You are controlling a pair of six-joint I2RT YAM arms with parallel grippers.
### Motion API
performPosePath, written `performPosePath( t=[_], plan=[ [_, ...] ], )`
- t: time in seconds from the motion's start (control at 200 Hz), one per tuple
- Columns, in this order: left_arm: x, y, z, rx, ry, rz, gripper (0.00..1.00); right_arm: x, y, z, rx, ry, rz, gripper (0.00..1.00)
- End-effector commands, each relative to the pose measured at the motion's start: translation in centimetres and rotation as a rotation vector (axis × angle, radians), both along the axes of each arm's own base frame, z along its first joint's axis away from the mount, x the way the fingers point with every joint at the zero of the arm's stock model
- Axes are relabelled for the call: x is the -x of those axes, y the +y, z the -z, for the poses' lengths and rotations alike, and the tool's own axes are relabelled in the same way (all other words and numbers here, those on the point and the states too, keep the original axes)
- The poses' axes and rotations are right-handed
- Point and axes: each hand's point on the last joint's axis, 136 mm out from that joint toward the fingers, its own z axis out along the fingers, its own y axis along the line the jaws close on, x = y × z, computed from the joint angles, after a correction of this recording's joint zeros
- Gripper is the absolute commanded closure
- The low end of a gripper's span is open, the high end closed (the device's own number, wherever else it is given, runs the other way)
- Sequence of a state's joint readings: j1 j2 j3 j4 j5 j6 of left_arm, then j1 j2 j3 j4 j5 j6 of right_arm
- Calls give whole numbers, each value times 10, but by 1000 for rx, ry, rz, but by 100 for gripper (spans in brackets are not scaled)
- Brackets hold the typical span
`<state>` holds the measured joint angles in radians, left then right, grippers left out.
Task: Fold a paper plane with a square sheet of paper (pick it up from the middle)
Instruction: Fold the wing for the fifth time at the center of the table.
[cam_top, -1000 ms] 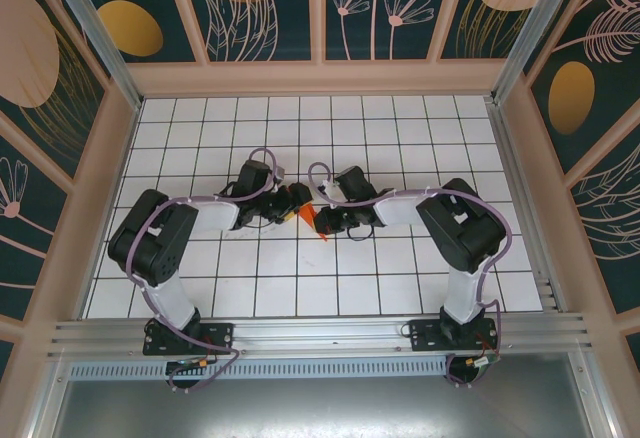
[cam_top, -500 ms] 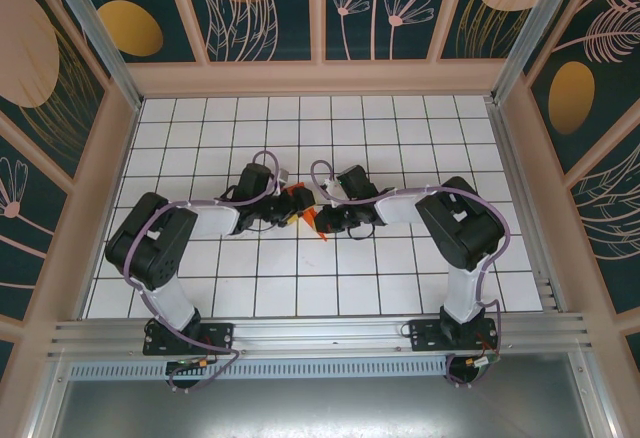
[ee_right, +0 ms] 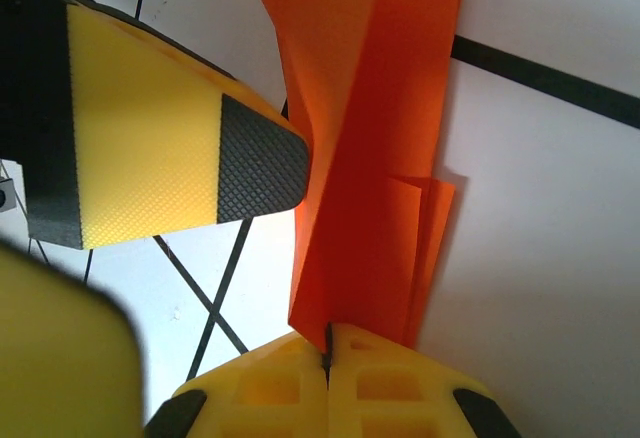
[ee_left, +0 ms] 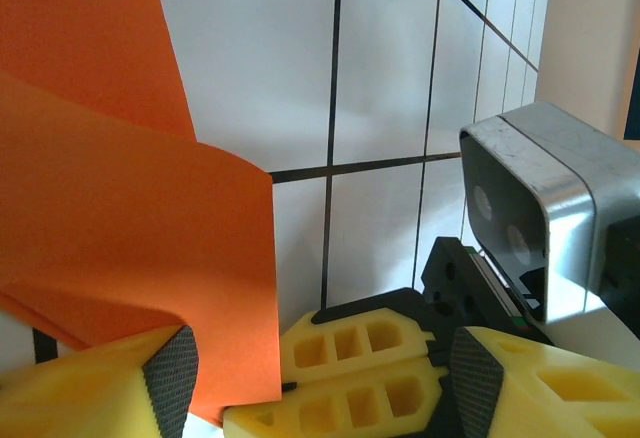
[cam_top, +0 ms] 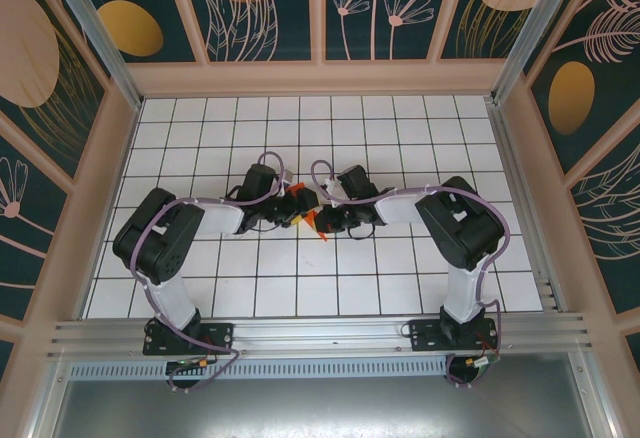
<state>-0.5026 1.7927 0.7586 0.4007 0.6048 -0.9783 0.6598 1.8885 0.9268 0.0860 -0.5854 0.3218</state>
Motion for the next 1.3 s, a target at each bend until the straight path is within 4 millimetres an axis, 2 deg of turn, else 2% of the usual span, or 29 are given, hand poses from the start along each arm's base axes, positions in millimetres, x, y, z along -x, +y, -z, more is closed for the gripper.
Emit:
performPosePath(
  t=[0.0, 0.095, 0.27, 0.415, 0.56, 0.696, 0.846, 0.971, 1.101, 1.171, 1.291],
  plan=[
    [-6, -4, 1, -1, -1, -8, 30, 7, -11, 21, 59, 67, 18, 93],
    [-6, 1, 9, -37, 18, -23, 30, 7, -10, 17, 53, 63, 20, 91],
    [-5, 12, 23, -106, 47, -62, 30, 7, -8, -4, 7, 50, 20, 82],
    [-6, 14, 26, -122, 55, -82, 30, 13, -10, -10, -8, 63, 15, 81],
    [-6, 18, 30, -146, 64, -95, 30, 20, -15, -3, 7, 85, 19, 83],
    [-6, 20, 33, -159, 70, -101, 30, 23, -19, 11, 32, 116, 28, 90],
    [-6, 23, 37, -177, 82, -115, 30, 21, -17, 20, 54, 138, 38, 90],
    [-7, 25, 39, -189, 87, -125, 31, 15, -15, -2, 25, 85, 48, 85],
    [-7, 26, 40, -194, 95, -133, 31, 12, -22, -27, 9, 31, 93, 79],
    [-7, 26, 40, -195, 96, -136, 32, 17, -26, -32, 1, 37, 123, 81],
    [-8, 27, 39, -198, 94, -143, 32, 22, -27, -38, 0, 48, 170, 90]
  ],
)
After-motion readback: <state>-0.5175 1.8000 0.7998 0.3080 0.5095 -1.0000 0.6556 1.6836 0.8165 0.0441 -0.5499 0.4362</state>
